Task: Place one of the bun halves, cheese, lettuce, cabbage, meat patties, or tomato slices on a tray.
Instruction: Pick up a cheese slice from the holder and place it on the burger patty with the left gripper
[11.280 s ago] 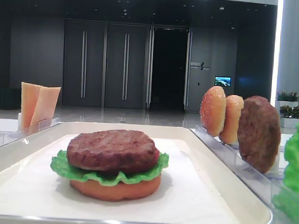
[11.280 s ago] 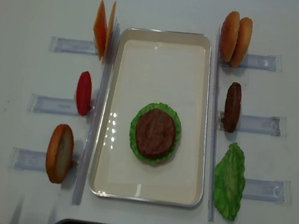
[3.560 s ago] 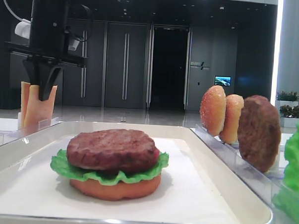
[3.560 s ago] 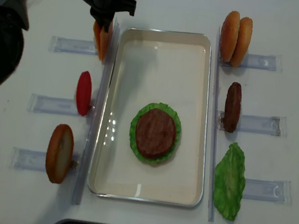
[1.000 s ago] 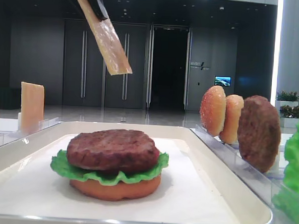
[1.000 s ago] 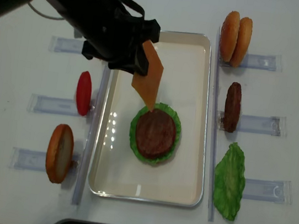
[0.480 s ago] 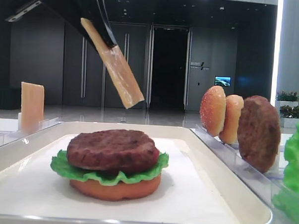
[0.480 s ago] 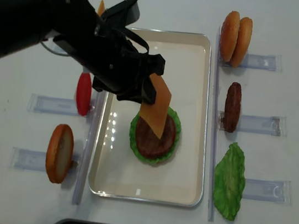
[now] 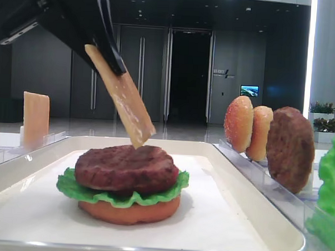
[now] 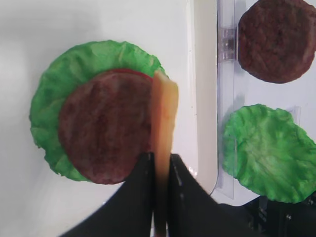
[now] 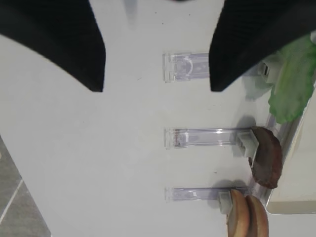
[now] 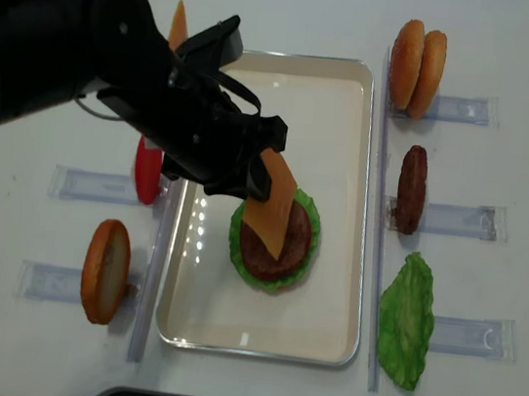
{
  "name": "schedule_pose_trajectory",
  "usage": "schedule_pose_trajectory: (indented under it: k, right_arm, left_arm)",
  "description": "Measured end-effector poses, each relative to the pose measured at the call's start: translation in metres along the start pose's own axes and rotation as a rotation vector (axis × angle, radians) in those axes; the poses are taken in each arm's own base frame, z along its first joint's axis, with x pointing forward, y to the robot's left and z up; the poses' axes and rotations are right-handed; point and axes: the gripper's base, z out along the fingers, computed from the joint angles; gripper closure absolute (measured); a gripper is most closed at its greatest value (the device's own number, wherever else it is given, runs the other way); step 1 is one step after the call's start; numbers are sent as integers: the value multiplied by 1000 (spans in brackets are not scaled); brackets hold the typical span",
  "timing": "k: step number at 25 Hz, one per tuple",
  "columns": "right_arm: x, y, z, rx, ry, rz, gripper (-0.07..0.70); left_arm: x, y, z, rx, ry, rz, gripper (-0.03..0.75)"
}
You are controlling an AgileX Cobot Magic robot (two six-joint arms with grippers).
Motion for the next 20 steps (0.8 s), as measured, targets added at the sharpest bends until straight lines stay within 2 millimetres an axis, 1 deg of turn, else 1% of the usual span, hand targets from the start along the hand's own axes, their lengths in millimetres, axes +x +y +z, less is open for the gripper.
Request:
schedule_pose_trajectory:
  k: [6,10,14,20]
  right_arm:
    - [0,0,0,0,0,0,171]
    - [0,0,0,0,0,0,171]
    - [0,0,0,0,0,0,171]
    - [0,0,0,0,0,1,171]
  left_arm:
    - [0,-2,3,23,-4,-12,682]
    - [1,-3,12,35,15,-13,682]
    - [1,-8,21,72,7,-18,682]
    - [1,-7,29,69,20,-15,682]
